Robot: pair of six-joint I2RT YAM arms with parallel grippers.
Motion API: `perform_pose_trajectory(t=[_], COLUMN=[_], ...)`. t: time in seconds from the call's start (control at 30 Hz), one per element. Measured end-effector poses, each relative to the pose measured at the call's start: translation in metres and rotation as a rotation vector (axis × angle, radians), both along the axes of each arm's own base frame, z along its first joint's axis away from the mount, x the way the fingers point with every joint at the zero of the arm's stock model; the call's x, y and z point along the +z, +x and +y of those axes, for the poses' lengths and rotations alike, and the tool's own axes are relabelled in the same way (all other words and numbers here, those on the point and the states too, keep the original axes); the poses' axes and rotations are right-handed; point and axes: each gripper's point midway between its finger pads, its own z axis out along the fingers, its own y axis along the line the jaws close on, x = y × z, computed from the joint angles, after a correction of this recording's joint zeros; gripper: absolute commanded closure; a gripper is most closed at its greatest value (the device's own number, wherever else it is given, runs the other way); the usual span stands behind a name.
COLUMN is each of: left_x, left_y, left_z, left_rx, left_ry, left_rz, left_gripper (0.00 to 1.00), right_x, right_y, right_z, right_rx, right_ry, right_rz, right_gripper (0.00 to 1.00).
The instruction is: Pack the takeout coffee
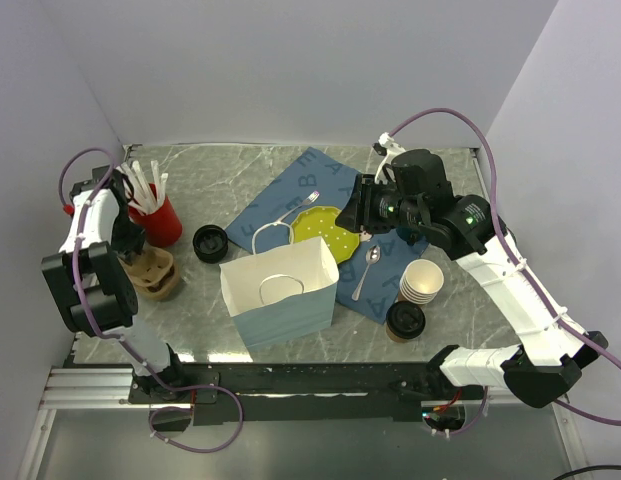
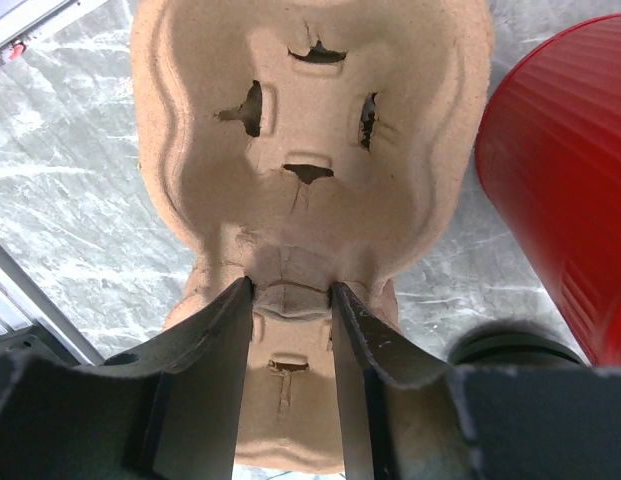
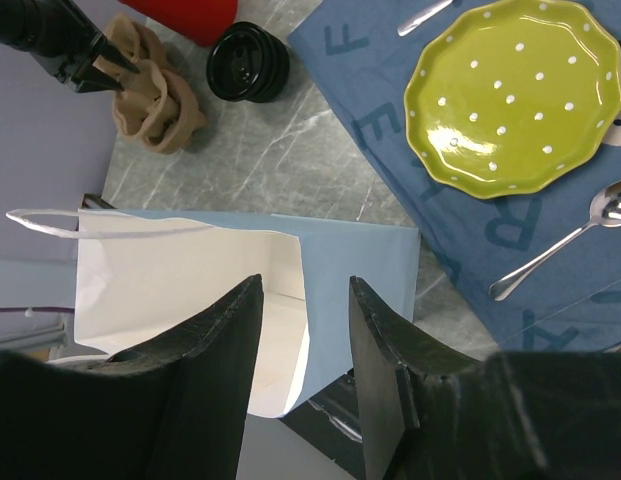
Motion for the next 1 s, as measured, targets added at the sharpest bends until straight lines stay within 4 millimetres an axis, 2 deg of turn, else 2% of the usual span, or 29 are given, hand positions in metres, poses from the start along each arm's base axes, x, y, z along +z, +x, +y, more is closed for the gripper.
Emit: perform_pose_trajectory(t=[0.43,0.6,0.8,1.0], left_x=[0.032,0.056,0.088,0.115], left_y=[-0.011,-0.018,-0.028,-0.04], left_z=[-0.002,-0.005,-0.021,-0.05], left_rx=[-0.002,-0.008,-0.039,-0.105], left_ry=[0.028,0.048,0.063,0.027], left_rz=[-0.056,-0.116,-0.22,-0.318], left_gripper=[0.6,0.61,0.62,0.63], right_x=[0.001,0.019,0.048,0.057], right_y=[0.0,0.001,0.0,0.001], right_z=[-0.001,-0.001,-0.003,-0.002], right_rx=[0.01,0.017,0.027,0.03], right_ry=[-0.01,0.006,0.03,0.036], right_rz=[-0.013,-0.051,-0.117,-0.136], right_gripper=[0.53,0.53,0.53,0.52])
